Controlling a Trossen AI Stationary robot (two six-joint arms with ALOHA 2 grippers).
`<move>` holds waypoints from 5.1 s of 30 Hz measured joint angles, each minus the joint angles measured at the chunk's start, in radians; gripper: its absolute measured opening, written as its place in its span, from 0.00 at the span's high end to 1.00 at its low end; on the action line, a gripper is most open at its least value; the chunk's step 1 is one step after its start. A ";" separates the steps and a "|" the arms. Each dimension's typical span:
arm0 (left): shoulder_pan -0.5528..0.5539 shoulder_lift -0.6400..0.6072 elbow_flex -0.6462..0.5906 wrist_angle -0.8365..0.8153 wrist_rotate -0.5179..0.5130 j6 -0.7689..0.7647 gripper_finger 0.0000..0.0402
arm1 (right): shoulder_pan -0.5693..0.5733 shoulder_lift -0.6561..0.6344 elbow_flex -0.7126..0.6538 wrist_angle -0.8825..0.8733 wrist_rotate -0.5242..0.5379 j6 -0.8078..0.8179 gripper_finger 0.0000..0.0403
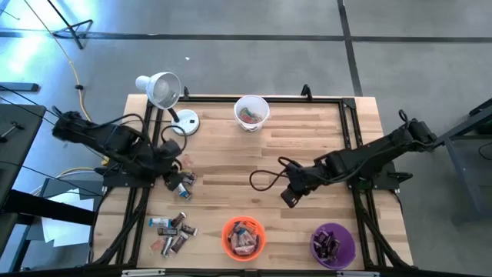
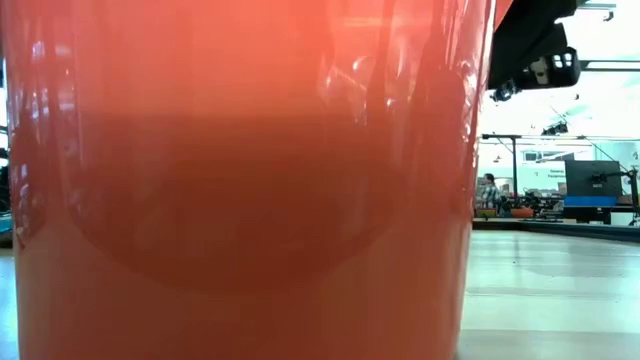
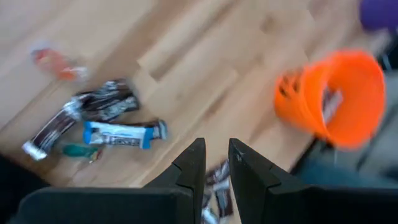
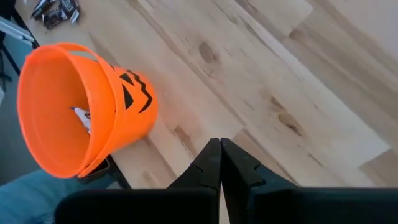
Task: Organize candy in baskets
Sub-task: Put the orange gummy into the white bucket
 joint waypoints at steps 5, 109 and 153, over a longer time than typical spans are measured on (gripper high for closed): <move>-0.062 0.001 0.000 -0.005 -0.165 -0.197 0.86 | -0.007 0.000 0.000 -0.001 0.000 -0.072 1.00; 0.431 0.196 -0.584 0.363 -0.115 -0.316 0.65 | -0.358 -0.008 0.000 -0.397 -0.077 -0.697 1.00; 0.413 0.223 -0.489 0.577 -0.084 -0.163 0.99 | -0.358 -0.008 0.000 -0.359 -0.076 -0.601 1.00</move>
